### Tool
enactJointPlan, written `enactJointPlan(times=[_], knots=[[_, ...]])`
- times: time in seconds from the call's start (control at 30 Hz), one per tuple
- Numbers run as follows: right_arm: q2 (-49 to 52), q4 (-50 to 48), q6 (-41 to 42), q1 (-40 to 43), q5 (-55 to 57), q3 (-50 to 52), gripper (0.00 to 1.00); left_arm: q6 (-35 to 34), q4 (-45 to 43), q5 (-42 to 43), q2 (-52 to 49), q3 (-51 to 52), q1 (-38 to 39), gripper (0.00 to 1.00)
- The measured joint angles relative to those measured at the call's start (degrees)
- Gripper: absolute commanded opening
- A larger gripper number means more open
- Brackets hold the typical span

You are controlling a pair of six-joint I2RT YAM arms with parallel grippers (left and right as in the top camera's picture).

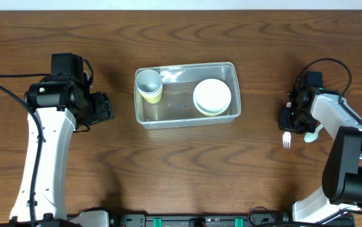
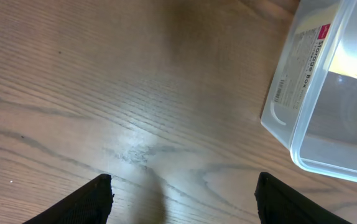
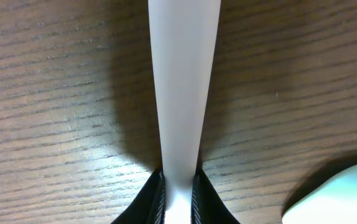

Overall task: Pack container
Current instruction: 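Lower the right gripper and grasp the white fork handle, then carry the white fork with the right gripper into the container and release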

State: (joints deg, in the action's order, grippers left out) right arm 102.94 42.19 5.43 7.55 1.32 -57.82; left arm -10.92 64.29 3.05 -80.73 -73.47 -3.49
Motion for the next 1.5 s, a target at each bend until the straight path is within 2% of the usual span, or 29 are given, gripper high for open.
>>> enactJointPlan(times=[0.17,0.33,0.47,0.67,0.8,0.97,1.23,1.5], knots=[[0.7,4.3,0.6,-0.2,-0.3,-2.4,0.01,0.0,0.0,0.0,0.0,0.0,0.0,0.74],[0.2,13.0,0.3,-3.2,-0.3,-12.6,0.01,0.0,0.0,0.0,0.0,0.0,0.0,0.74],[-2.8,16.7,-3.3,-10.0,-0.2,-25.2,0.01,0.0,0.0,0.0,0.0,0.0,0.0,0.74],[-7.0,16.7,-16.0,-24.4,-0.3,-39.3,0.01,0.0,-0.2,0.0,0.0,0.0,0.0,0.74],[-7.3,14.3,-24.9,-33.5,-0.2,-40.2,0.01,0.0,-0.2,0.0,0.0,0.0,0.0,0.74],[-4.2,12.5,-33.0,-40.0,-0.3,-40.2,0.01,0.0,-0.2,0.0,0.0,0.0,0.0,0.74],[3.9,16.7,-40.7,-45.5,-0.5,-40.0,0.01,0.0,-0.2,0.0,0.0,0.0,0.0,0.74],[10.2,20.2,-43.6,-47.2,-0.5,-39.9,0.02,0.0,-0.2,0.0,0.0,0.0,0.0,0.74]])
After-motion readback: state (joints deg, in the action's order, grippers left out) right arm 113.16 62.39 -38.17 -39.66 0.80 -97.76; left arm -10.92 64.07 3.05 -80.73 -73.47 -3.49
